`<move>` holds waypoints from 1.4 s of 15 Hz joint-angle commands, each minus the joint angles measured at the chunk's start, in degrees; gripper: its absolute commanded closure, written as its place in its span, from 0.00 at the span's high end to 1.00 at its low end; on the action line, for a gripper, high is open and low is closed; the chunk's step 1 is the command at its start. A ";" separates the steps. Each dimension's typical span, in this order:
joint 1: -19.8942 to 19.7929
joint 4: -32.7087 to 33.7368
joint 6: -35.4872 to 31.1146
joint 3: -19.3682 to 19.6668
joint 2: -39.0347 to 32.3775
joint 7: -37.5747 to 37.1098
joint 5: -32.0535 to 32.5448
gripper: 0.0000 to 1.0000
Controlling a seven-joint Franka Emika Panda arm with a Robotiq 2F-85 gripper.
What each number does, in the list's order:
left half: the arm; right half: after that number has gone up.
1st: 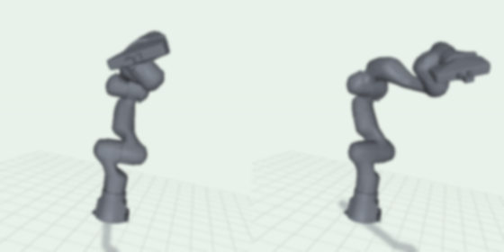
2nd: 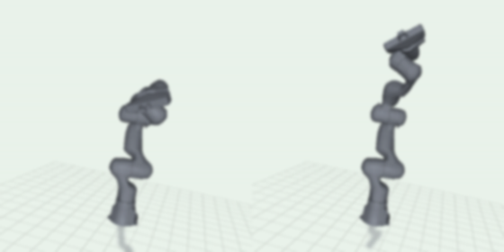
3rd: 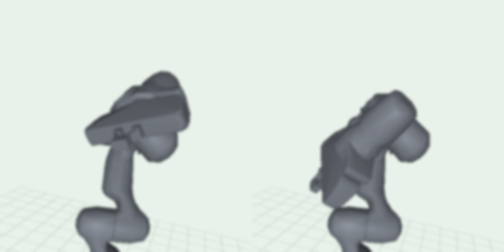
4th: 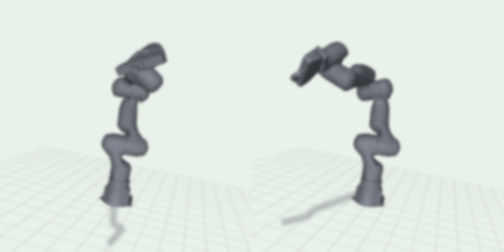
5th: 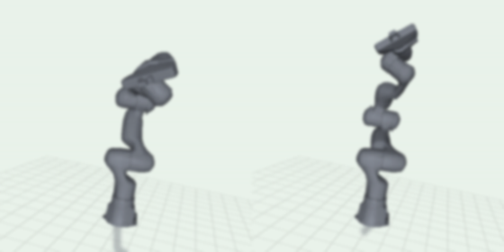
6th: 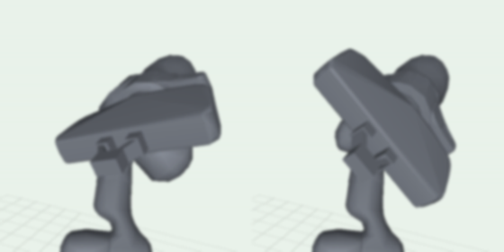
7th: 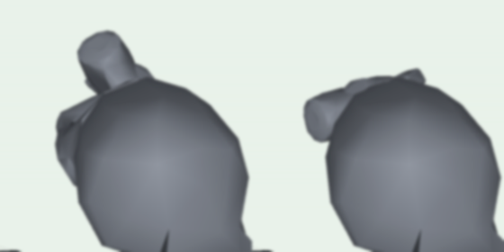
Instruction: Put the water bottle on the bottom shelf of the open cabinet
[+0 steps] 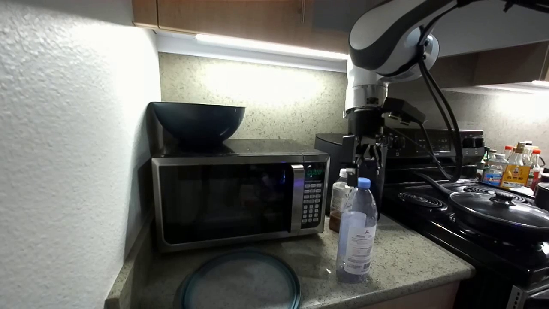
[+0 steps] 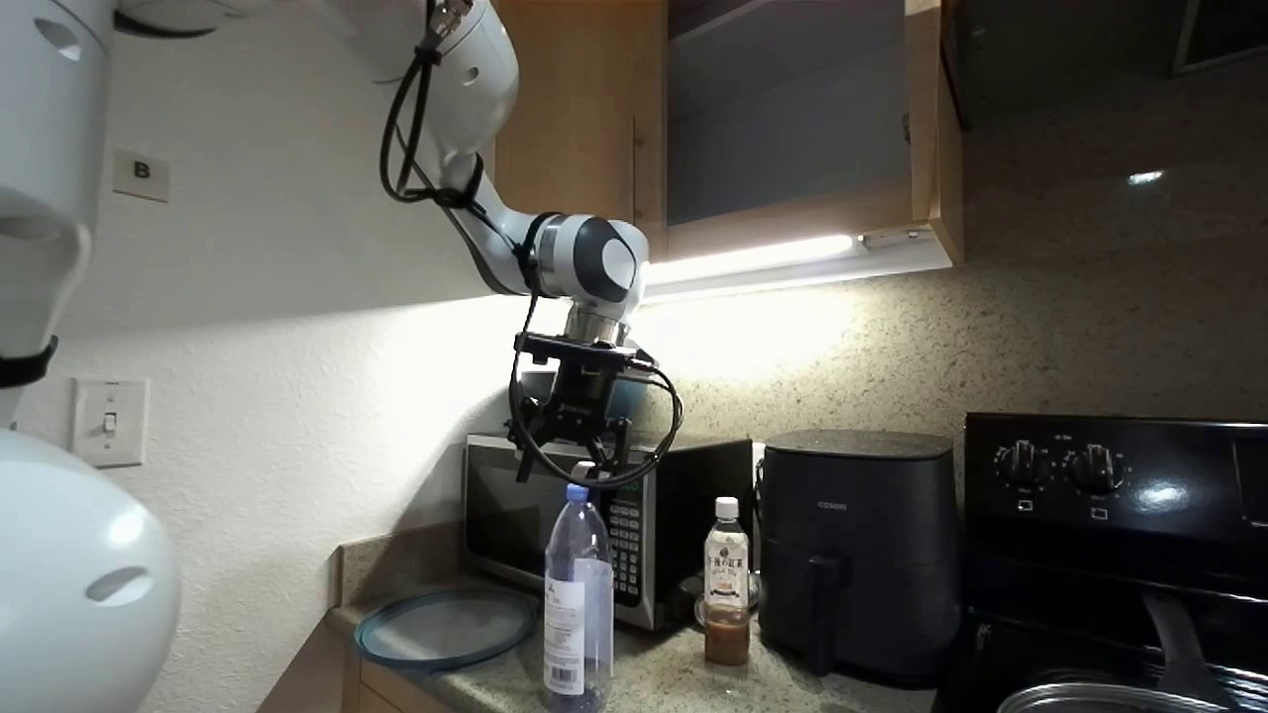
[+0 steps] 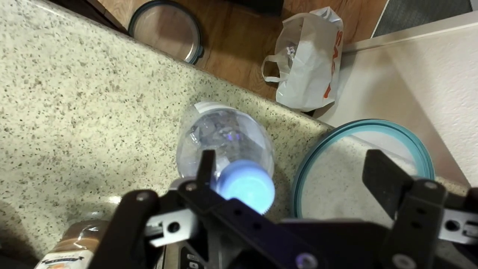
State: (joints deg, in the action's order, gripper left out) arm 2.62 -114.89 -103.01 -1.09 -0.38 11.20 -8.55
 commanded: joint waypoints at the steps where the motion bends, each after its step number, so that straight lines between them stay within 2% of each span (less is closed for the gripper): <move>1: -0.47 -0.78 -0.74 -0.14 0.07 -0.01 0.46 1.00; 12: -1.05 -0.46 -2.71 0.73 -2.70 -0.36 0.82 1.00; 21: -1.64 0.87 -3.91 1.09 -4.49 -0.89 3.60 1.00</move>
State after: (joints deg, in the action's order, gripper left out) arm 1.55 -114.79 -106.19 0.24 -4.07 11.20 -6.38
